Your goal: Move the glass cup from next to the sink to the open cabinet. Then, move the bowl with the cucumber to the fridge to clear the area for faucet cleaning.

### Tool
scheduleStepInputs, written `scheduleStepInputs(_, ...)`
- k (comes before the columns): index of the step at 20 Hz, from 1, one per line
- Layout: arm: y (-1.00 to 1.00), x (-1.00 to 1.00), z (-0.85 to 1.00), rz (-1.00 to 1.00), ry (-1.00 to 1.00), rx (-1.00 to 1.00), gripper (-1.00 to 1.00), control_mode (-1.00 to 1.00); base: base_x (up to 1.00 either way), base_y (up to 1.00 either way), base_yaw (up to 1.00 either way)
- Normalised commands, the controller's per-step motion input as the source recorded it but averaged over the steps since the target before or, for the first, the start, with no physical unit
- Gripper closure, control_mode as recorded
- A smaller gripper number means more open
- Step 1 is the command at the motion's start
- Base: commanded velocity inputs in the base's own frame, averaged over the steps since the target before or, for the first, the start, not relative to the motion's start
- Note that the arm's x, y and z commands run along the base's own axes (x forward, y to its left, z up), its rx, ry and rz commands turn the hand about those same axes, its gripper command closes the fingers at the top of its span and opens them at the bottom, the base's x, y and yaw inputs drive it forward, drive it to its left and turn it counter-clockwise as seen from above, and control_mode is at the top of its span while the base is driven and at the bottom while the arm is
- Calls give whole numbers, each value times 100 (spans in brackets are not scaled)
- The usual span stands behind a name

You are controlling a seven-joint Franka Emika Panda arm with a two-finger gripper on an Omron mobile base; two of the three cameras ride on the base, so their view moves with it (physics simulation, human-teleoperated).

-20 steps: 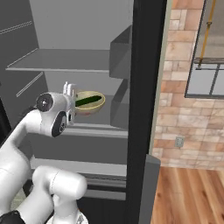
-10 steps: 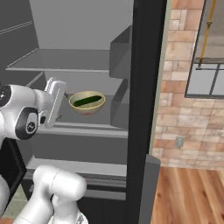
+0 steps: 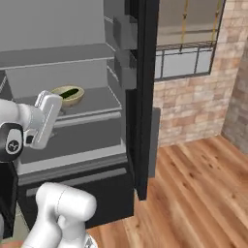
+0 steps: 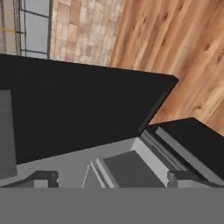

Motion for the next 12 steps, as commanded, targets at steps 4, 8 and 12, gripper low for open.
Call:
scheduleStepInputs(4,0,0,0,0,0,0,-100,100,-100,35,-86)
scheduleStepInputs(8,0,0,0,0,0,0,-100,100,-89,4,-83)
scheduleStepInputs(12,0,0,0,0,0,0,-100,100,-47,-57,-76)
